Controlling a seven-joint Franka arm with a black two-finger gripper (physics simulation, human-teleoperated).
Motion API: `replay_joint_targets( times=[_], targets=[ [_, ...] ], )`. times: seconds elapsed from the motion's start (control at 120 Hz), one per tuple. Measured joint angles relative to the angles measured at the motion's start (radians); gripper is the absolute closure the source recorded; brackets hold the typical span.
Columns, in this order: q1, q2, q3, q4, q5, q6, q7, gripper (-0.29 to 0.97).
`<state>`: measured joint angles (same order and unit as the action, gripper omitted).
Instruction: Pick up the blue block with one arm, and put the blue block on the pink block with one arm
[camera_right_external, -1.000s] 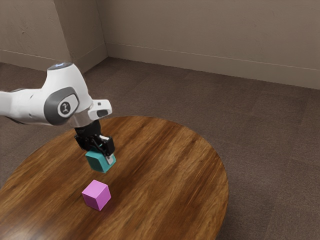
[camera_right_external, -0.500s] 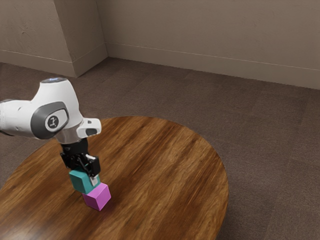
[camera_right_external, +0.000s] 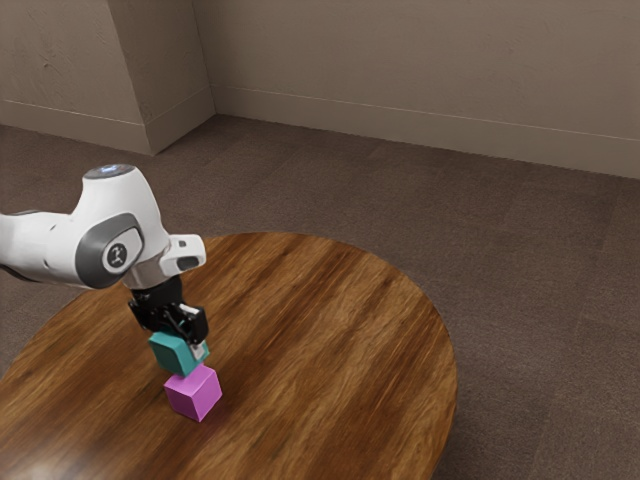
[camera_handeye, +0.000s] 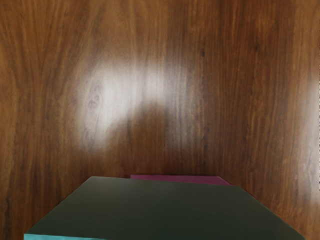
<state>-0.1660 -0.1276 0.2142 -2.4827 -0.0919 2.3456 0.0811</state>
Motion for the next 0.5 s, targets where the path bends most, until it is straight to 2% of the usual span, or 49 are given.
replay_joint_targets(
  times=[0.158, 0.5],
  targets=[
    [-0.028, -0.042, -0.001, -0.010, -0.002, -0.002, -0.001, 0.29],
    [-0.029, -0.027, -0.001, -0.012, -0.026, -0.059, -0.005, 0.30]
  ],
)
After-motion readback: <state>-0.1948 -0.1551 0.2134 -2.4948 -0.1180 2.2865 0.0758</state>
